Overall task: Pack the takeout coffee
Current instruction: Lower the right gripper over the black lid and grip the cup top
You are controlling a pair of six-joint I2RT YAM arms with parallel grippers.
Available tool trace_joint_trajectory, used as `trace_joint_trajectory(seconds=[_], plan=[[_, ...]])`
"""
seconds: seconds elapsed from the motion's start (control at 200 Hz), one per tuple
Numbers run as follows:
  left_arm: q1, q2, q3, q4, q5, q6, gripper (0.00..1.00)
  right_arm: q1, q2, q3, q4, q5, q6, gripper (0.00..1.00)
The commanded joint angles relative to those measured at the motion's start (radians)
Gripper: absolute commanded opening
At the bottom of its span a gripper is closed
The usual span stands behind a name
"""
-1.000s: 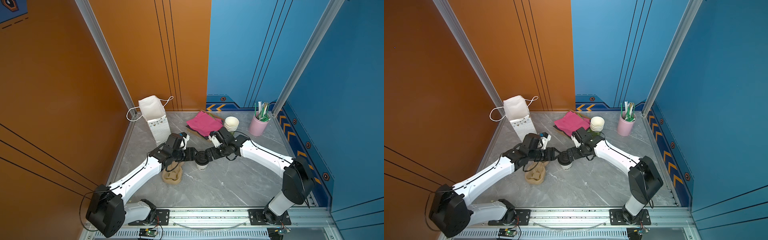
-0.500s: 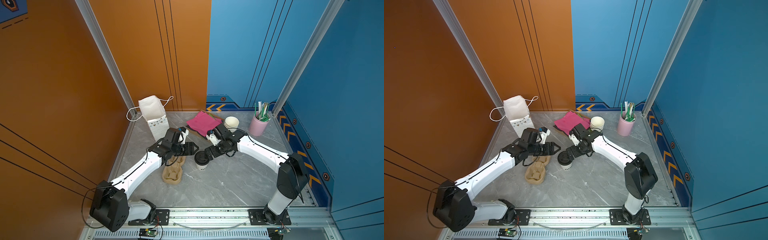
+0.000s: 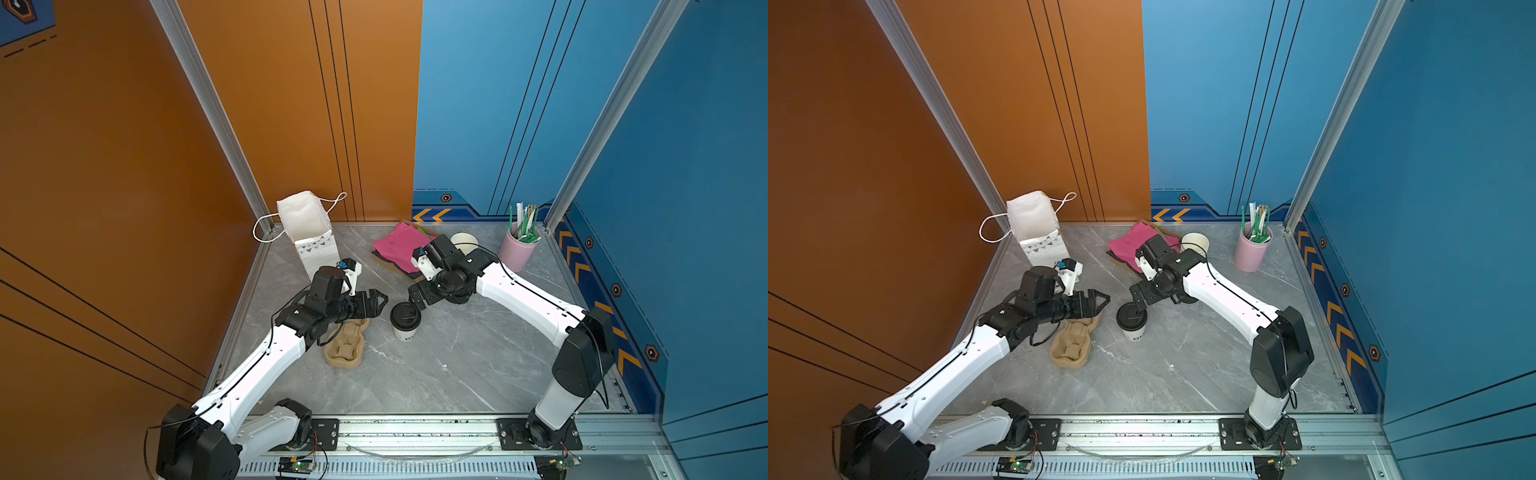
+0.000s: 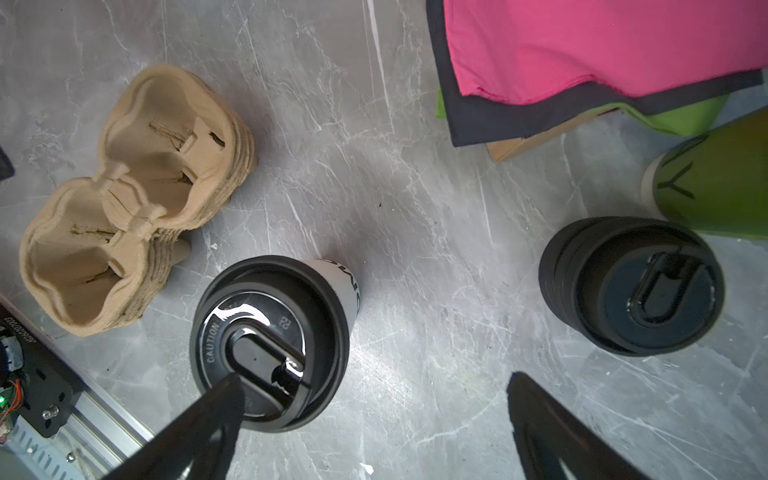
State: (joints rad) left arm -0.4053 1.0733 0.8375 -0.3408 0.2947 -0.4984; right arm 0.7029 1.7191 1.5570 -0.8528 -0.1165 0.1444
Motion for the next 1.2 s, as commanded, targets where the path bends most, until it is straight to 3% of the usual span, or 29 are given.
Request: trace_joint_trajectory(seconds=[0.0, 0.21, 0.4, 1.196], plan=[[0.027, -0.049, -0.031, -0.048, -0.042, 0.032, 0.94, 0.062, -0.026, 0.032, -0.062, 0.07, -0.019, 1.0], [0.053, -0.123, -0.075, -0.072, -0.059, 0.032, 1.0, 0.131, 0.01, 0.047, -0.106, 0.136, -0.005, 1.0], [0.058, -0.148, -0.104, -0.071, -0.062, 0.025, 0.98, 0.164, 0.045, 0.051, -0.107, 0.145, 0.023, 1.0], [0.059, -0.165, -0.126, -0.071, -0.053, 0.019, 0.98, 0.179, 0.19, 0.113, -0.107, 0.095, 0.031, 1.0]])
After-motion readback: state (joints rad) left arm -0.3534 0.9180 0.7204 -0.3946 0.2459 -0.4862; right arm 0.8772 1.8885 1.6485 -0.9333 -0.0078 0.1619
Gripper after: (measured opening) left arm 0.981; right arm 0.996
